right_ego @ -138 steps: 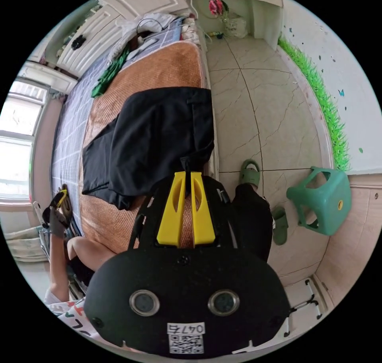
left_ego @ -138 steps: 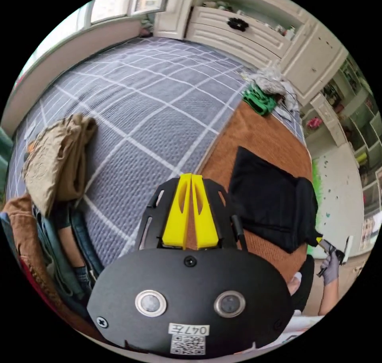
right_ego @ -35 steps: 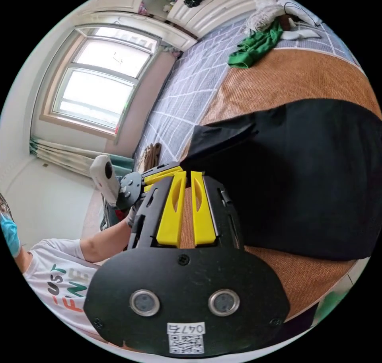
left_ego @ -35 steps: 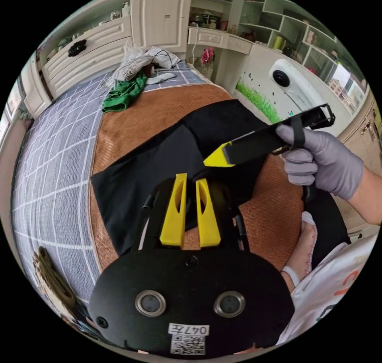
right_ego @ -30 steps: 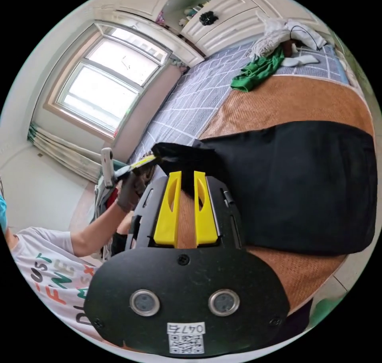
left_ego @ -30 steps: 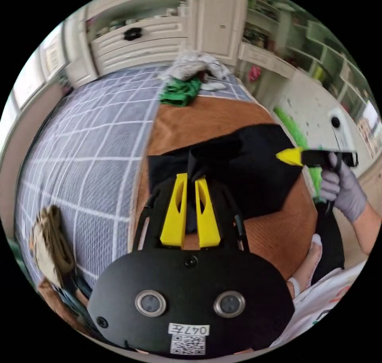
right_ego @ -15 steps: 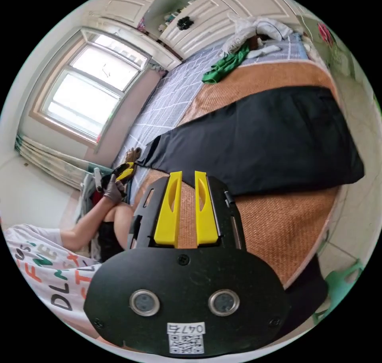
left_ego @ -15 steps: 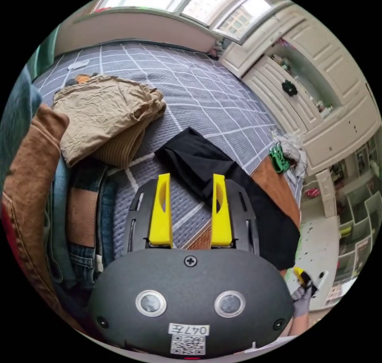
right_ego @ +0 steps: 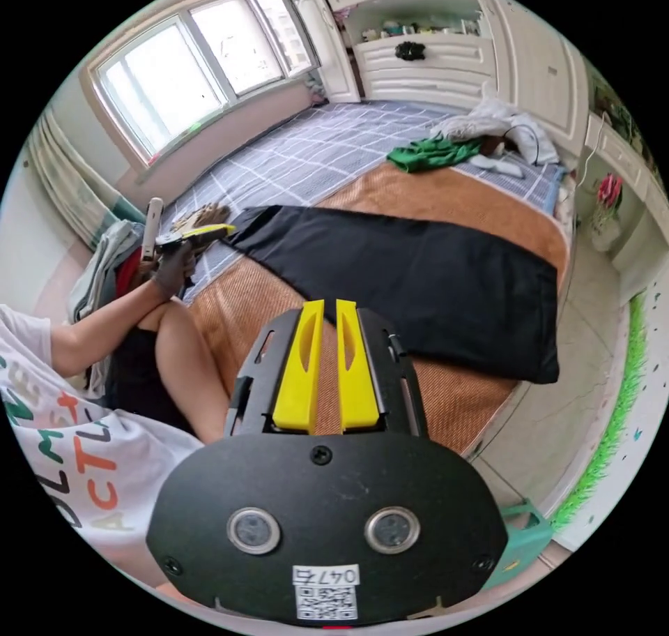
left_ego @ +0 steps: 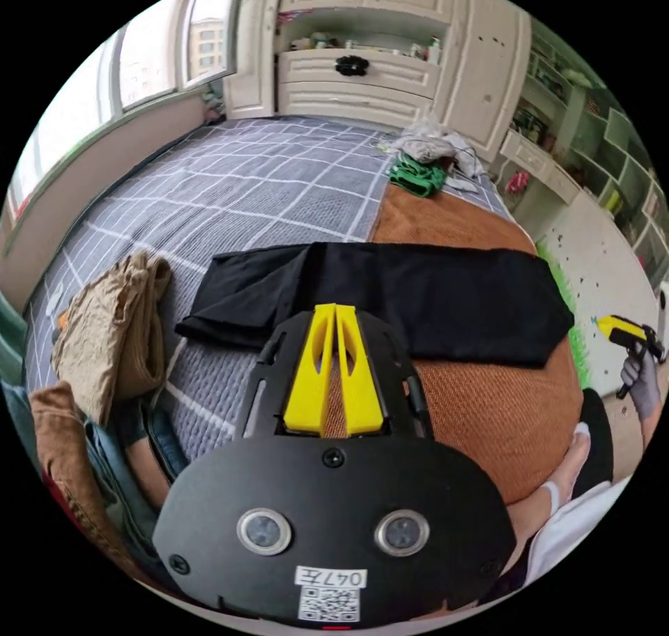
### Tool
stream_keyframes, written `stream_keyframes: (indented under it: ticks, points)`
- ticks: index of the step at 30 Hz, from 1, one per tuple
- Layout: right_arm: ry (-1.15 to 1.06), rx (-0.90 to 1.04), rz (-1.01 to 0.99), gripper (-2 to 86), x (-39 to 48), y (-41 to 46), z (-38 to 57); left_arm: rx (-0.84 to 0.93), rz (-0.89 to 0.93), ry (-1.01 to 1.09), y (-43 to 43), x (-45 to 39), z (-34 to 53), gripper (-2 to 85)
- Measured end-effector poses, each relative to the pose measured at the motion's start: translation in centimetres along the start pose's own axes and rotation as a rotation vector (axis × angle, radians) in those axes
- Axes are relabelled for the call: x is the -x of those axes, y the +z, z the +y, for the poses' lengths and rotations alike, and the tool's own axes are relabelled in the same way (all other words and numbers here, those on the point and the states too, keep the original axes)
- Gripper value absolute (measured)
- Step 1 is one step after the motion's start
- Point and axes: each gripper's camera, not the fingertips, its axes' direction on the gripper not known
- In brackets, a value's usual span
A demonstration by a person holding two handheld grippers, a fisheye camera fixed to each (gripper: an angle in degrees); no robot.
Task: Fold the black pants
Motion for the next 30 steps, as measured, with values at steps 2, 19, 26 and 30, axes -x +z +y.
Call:
stream_keyframes:
  ticks: [2, 19, 26, 30]
  points:
    - [0.038, 0.126, -0.025, -0.7, 0.7, 1.3, -0.6, 0.003, 0.038, 0.070, 0.2, -1.4, -0.5, -0.9]
    - [0.102, 0.541, 0.035, -1.1, 5.3, 7.5, -5.3, 0.014, 0.269, 0.372, 3.1, -8.8, -5.5, -0.9]
    - [0.103, 0.601, 0.002, -0.7, 5.5, 7.1, -9.1, 0.123, 0.346, 0.349, 8.7, -9.6, -9.0, -0.9]
    - [0.063, 0.612, 0.046, -0.5, 7.0, 6.8, -10.5, 0.194, 0.312, 0.360, 10.8, -10.6, -10.2, -0.9]
